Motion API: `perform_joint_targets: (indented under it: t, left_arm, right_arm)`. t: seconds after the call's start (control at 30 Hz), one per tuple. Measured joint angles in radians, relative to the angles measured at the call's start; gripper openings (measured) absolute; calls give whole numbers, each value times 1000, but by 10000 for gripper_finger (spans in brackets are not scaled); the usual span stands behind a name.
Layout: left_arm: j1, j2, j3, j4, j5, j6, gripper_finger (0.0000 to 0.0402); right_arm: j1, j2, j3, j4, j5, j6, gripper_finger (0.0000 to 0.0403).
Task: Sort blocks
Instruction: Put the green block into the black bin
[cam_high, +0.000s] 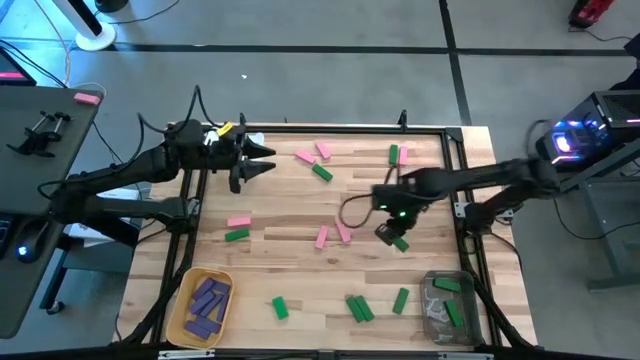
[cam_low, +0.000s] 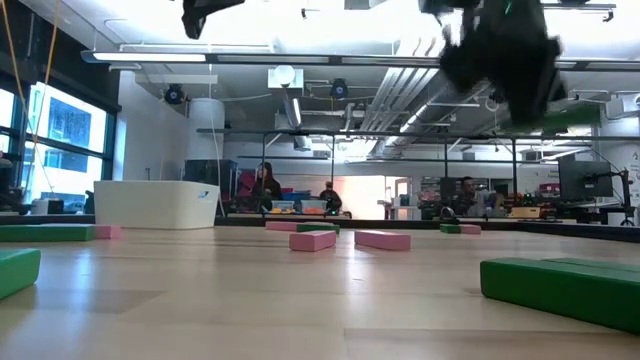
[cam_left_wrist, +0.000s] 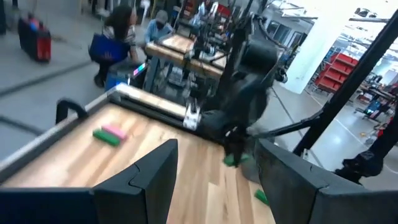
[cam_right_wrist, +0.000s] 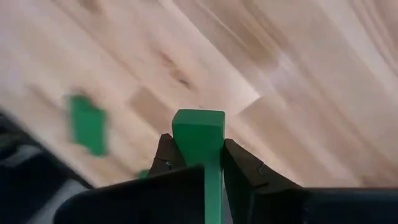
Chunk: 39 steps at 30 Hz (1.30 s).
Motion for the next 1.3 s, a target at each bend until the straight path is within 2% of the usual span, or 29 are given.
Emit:
perform_joint_targets:
  t: [0.13, 0.23, 0.4, 0.6, 0.7, 0.8, 1.17, 1.23, 1.3]
  left_arm:
    - [0, 9, 0, 84, -4, 42, 202]
    - [0, 28, 1, 166, -4, 43, 202]
    - [0, 69, 1, 208, -2, 35, 202]
    - [0, 108, 1, 197, 8, 12, 202]
    - [0, 112, 1, 194, 8, 11, 202]
    - [1, 110, 1, 194, 8, 23, 202]
    - [1, 104, 1, 184, 9, 27, 202]
    - [1, 104, 1, 184, 18, 27, 202]
    - [1, 104, 1, 184, 31, 27, 202]
  right_arm:
    - [128, -147, -31, -70, -95, 278, 3]
    - [273, -217, -76, -73, -144, 500, 2]
    - [502, -253, -172, 110, -208, 840, 1]
    - [648, -254, -270, 272, -273, 1079, 1]
    - [687, -254, -317, 342, -322, 1152, 3]
    - [704, -253, -343, 312, -322, 1207, 27]
    - [706, -254, -306, 320, -345, 1132, 217]
    - [700, -254, -303, 376, -325, 1132, 238]
    - [690, -255, -302, 539, -240, 1101, 246]
